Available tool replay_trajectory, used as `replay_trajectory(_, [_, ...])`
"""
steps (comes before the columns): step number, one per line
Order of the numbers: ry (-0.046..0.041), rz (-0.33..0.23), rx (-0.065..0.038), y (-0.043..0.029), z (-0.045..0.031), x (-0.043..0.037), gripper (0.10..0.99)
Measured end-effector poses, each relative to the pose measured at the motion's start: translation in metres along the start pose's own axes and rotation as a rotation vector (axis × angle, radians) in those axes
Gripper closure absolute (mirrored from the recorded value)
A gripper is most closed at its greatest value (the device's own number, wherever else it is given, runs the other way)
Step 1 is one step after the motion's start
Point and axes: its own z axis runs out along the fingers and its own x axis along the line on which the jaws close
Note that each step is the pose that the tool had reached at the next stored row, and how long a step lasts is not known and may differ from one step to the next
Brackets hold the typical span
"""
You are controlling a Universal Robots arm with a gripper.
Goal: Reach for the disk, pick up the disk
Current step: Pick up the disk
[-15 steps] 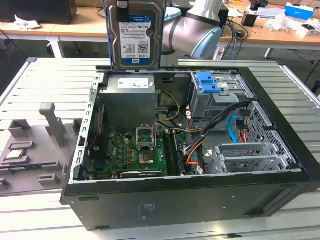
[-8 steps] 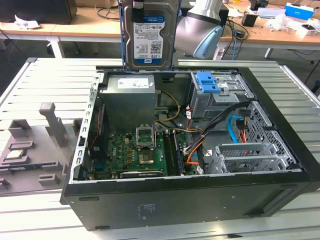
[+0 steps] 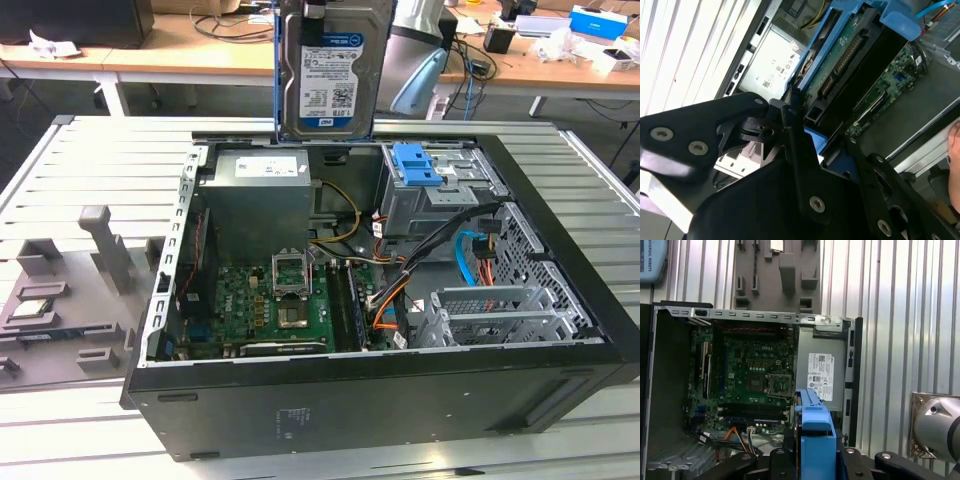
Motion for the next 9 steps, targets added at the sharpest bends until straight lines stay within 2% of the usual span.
replay_trajectory(7, [0.0000, 0.000, 0.000, -0.0256, -0.0010, 0.0015, 0.718])
replay_trajectory(9, [-0.0001, 0.000, 0.000, -0.0363, -0.0015, 0.0021, 0.718])
